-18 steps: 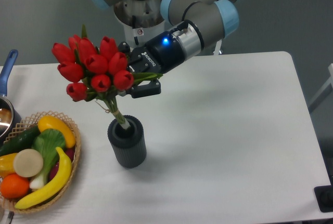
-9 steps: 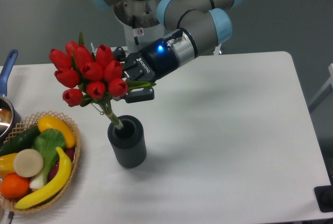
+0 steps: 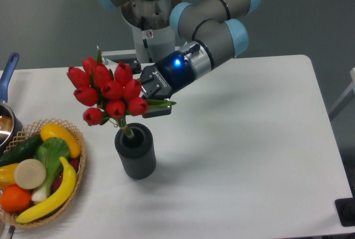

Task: Insert the flowers into the vase
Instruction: 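Lower the tulip stems into the vase opening, then push the tulips further down into the vase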

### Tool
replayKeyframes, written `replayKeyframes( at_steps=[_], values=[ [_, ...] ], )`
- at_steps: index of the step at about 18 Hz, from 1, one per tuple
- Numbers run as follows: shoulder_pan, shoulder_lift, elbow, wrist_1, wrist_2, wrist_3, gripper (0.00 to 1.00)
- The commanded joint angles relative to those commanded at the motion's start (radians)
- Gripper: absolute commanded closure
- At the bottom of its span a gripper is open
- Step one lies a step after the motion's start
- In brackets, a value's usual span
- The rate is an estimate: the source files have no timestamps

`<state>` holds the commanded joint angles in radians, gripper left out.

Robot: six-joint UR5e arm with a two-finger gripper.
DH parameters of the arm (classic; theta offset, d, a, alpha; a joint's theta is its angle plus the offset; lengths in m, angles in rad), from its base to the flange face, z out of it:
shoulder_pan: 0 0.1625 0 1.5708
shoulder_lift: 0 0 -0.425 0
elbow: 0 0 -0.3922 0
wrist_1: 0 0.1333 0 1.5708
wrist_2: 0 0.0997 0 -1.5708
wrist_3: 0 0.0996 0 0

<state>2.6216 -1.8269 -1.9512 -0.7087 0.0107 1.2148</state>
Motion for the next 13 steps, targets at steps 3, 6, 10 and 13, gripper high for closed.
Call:
replayKeyframes(
  at_steps=[3,6,10,13],
  values=[
    [-0.003,-0.023,0.002,0.0,0.0,0.003,0.59],
    [0.0,-0.034,-0.014,0.0,0.0,0.005,0.59],
    [0.0,-0.063,-0.018,-0.002,0.002,0.038,0.59],
    [0.002,-0.077,-0.018,-0.002,0.002,0.046,0.59]
  ],
)
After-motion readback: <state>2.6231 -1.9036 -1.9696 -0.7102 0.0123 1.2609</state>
